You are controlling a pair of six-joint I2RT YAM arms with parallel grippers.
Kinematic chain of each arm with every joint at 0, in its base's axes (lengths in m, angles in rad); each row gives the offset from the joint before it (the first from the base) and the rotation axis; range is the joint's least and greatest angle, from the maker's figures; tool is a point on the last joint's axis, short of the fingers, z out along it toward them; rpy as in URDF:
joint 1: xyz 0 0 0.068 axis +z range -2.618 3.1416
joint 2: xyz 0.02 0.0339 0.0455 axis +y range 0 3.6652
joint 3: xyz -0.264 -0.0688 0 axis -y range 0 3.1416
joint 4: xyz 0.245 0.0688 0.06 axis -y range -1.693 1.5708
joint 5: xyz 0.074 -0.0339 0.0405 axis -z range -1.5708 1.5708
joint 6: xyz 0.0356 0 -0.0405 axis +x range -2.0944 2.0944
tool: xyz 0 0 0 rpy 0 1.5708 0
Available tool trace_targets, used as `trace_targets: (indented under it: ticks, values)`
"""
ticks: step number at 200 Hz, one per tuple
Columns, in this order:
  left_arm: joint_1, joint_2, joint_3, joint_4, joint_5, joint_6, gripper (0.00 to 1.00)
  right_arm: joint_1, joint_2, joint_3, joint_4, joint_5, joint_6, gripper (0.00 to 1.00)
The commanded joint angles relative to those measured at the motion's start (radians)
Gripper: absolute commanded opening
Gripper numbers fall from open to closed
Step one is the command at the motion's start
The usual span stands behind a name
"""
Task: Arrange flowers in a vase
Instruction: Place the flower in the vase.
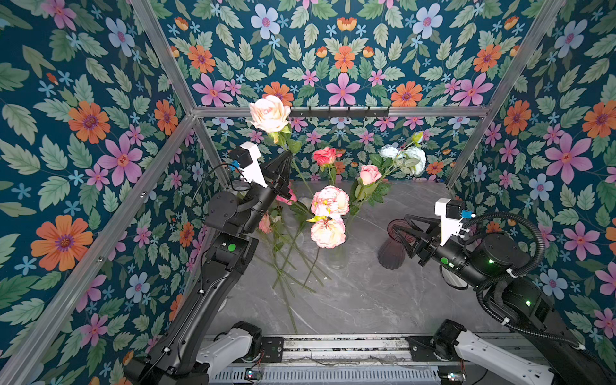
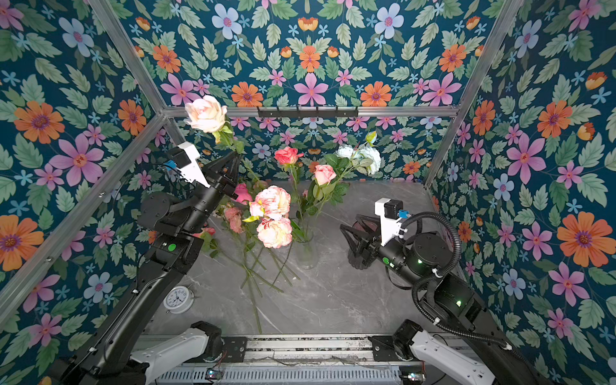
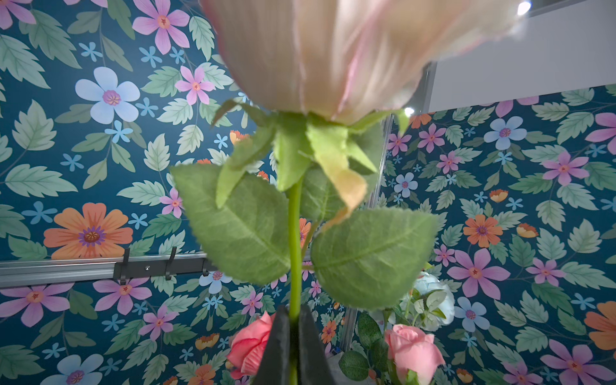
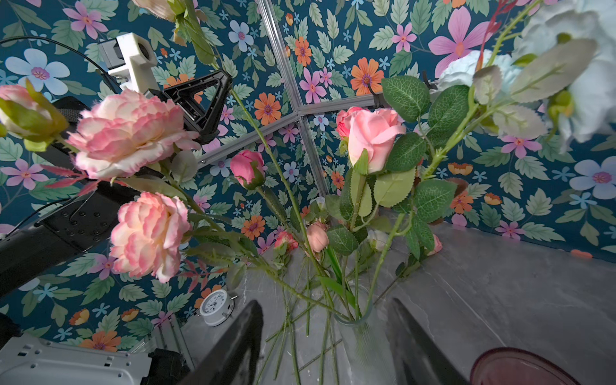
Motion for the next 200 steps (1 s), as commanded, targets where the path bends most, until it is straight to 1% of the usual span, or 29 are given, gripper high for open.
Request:
trace_targets:
  ticks: [1, 32, 55, 72, 96, 132, 135, 142, 151, 158, 165, 172, 180, 200]
  values:
    - [-0.017, 0.019, 0.008, 0.041, -0.025, 0.058, 0.00, 0.001, 0.002, 0.005, 0.004, 0.013, -0.012, 0.60]
    - [-0.049, 0.038, 0.004, 0.048, -0.039, 0.094, 0.00, 0.001, 0.004, 0.008, 0.002, 0.016, -0.017, 0.59]
    - [-0.077, 0.031, -0.009, 0.020, -0.050, 0.126, 0.00, 0.001, 0.003, 0.003, 0.002, 0.019, -0.018, 0.60]
    - [-0.098, 0.021, -0.040, 0.012, -0.057, 0.133, 0.00, 0.002, 0.004, -0.001, 0.003, 0.021, -0.016, 0.60]
    - [-0.148, 0.014, -0.079, -0.005, -0.094, 0.144, 0.00, 0.001, 0.009, -0.007, 0.011, 0.021, -0.017, 0.60]
    - [-0.200, 0.000, -0.143, -0.017, -0.138, 0.139, 0.00, 0.002, 0.009, -0.012, 0.019, 0.013, -0.014, 0.60]
    - [-0.204, -0.003, -0.148, -0.018, -0.142, 0.140, 0.04, 0.002, 0.009, -0.012, 0.019, 0.013, -0.014, 0.59]
    - [-0.213, -0.010, -0.157, -0.018, -0.157, 0.143, 0.19, 0.001, 0.007, -0.013, 0.020, 0.013, -0.012, 0.60]
    - [-0.223, -0.021, -0.165, -0.018, -0.172, 0.147, 0.32, 0.002, 0.005, -0.016, 0.020, 0.011, -0.011, 0.59]
    - [-0.227, -0.028, -0.164, -0.018, -0.177, 0.147, 0.44, 0.002, 0.005, -0.018, 0.021, 0.010, -0.009, 0.60]
    - [-0.232, -0.032, -0.155, -0.026, -0.184, 0.147, 0.52, 0.001, 0.003, -0.021, 0.023, 0.011, -0.007, 0.60]
    - [-0.237, -0.031, -0.141, -0.035, -0.184, 0.146, 0.57, 0.001, 0.000, -0.023, 0.024, 0.009, -0.006, 0.60]
    - [-0.240, -0.029, -0.121, -0.054, -0.193, 0.140, 0.61, 0.002, -0.001, -0.024, 0.025, 0.010, -0.004, 0.60]
    - [-0.256, -0.026, -0.082, -0.103, -0.218, 0.117, 0.64, 0.001, -0.012, -0.029, 0.025, 0.015, -0.005, 0.59]
